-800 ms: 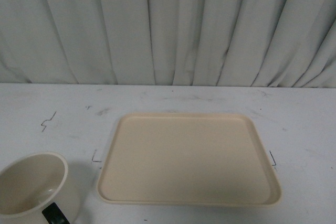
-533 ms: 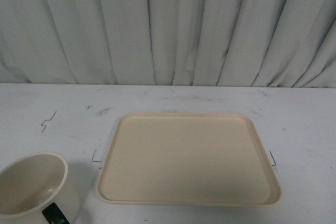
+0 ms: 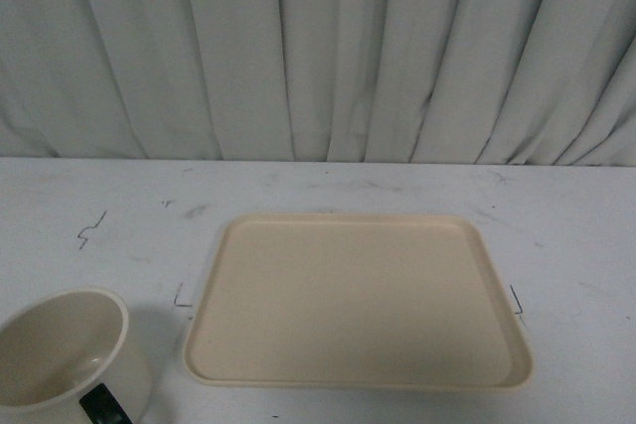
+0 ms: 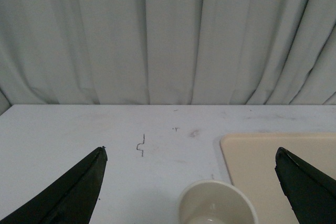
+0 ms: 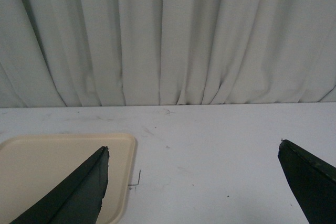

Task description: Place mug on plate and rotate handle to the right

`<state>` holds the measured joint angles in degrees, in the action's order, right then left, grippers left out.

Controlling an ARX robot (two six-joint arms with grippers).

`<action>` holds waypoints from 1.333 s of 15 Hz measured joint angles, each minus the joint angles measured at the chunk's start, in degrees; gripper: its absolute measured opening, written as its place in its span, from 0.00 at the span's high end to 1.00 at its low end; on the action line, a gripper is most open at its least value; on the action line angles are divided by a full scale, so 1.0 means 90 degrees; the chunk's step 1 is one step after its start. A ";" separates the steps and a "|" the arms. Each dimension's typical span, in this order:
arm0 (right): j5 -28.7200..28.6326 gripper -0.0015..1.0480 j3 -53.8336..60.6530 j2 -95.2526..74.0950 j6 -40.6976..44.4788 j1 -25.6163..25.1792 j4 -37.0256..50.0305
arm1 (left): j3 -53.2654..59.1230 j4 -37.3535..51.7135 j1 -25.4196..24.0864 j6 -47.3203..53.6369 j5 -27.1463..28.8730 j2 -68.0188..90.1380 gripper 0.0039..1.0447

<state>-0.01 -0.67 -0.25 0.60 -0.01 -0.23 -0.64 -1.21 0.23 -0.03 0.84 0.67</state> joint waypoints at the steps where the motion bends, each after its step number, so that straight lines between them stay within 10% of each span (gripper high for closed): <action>1: 0.0017 0.06 0.0000 0.0002 0.0002 0.0000 -0.0005 | -0.0770 -0.1746 0.0799 -0.0107 0.1715 0.1056 0.06; 4: 0.0019 0.06 0.0000 0.0000 -0.0010 -0.0005 -0.0005 | -0.2067 -0.3116 0.1229 0.0151 0.3922 0.3410 0.06; 13: 0.0000 0.06 0.0000 0.0000 -0.0010 0.0000 0.0000 | -0.4316 -0.2781 0.0595 -0.0369 0.1090 0.7407 0.06; 20: 0.0000 0.06 0.0000 0.0000 -0.0010 0.0000 0.0000 | -0.4731 -0.2229 0.0442 -0.0321 0.0658 0.9168 0.06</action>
<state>-0.01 -0.67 -0.25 0.51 -0.01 -0.23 -43.22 -21.28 4.21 -2.92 6.76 83.18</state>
